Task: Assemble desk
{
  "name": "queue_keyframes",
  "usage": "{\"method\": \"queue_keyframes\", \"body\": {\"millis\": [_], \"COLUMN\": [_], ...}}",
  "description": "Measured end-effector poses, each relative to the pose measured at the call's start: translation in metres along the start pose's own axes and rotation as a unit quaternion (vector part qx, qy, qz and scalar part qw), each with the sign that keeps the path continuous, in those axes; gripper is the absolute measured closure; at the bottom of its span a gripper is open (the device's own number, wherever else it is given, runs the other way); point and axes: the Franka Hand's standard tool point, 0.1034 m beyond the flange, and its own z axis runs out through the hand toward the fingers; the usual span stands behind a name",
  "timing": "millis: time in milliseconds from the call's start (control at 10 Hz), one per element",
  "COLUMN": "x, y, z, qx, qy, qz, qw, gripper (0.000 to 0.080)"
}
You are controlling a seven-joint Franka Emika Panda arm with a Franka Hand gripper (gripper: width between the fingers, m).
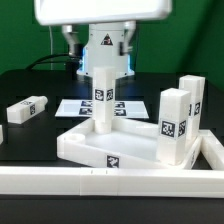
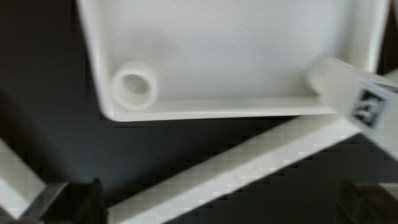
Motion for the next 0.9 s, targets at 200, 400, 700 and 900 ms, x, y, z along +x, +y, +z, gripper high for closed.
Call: {"method": "queue_keyframes", "body": {"millis": [200,400,700,900], "x": [0.006,0.005,0.002,-0.013], "y": [0.040,0.038,0.056,0.100], "z": [0.008,0.010,0.020,0.044], "qx": [-0.007,-0.008,-0.013,-0.038], "qy": [0.003,0.003,0.014,0.015], "qz": [-0.023,-0.025,-0.044,-0.059], "qw": [1.000,1.000,0.999,0.997], "gripper": [0.0151,0.0151,0.0151,0.0151]}}
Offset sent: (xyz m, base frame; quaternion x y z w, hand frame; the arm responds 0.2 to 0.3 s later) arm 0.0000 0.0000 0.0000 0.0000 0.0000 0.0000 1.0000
